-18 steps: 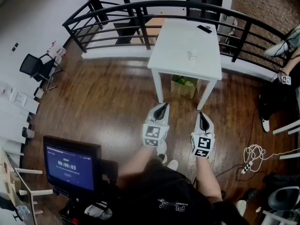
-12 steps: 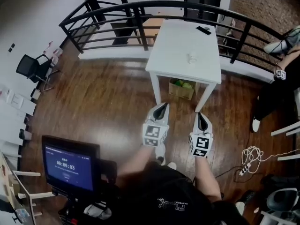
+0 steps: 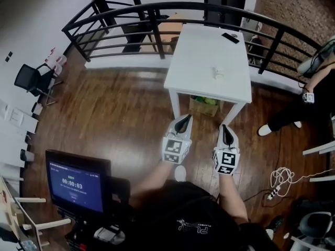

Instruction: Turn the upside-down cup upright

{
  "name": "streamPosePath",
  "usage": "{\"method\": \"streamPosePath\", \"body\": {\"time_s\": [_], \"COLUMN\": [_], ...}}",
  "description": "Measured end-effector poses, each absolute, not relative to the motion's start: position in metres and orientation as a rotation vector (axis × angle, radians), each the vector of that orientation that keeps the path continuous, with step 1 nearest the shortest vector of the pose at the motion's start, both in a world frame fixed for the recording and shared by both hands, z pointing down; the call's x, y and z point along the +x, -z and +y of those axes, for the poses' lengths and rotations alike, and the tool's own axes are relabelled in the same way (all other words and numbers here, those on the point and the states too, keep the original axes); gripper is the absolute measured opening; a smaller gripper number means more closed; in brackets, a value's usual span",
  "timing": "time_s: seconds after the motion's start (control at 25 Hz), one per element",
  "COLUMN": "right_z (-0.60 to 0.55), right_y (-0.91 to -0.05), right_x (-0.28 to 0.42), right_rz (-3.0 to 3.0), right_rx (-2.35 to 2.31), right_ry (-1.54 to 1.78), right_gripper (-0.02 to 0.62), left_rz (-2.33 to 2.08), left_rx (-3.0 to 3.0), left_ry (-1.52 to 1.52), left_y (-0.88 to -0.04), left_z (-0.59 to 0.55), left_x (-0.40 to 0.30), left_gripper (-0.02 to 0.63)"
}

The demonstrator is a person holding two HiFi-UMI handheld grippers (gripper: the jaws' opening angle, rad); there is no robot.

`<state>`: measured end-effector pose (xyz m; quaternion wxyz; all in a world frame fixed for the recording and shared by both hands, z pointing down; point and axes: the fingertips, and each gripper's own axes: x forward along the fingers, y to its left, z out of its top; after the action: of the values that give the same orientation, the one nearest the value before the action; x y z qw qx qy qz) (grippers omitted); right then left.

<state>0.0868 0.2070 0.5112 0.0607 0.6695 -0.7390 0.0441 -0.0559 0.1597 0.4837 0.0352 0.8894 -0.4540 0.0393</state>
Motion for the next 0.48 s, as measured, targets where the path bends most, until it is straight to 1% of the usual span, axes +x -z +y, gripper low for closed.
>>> {"method": "streamPosePath", "body": {"time_s": [0.48], "right_z": [0.155], "right_y": [-0.519], "right_x": [0.079], "right_rz": [-2.139], "right_rx": [2.031], "right_ry": [-0.159], "right_gripper": [0.012], "left_rz": [-1.308], "left_rx": [2.758], "left_ry": [-0.085], "left_y": [-0.486], "left_z": [0.098], "left_x": [-0.061], "left_gripper": [0.000]}}
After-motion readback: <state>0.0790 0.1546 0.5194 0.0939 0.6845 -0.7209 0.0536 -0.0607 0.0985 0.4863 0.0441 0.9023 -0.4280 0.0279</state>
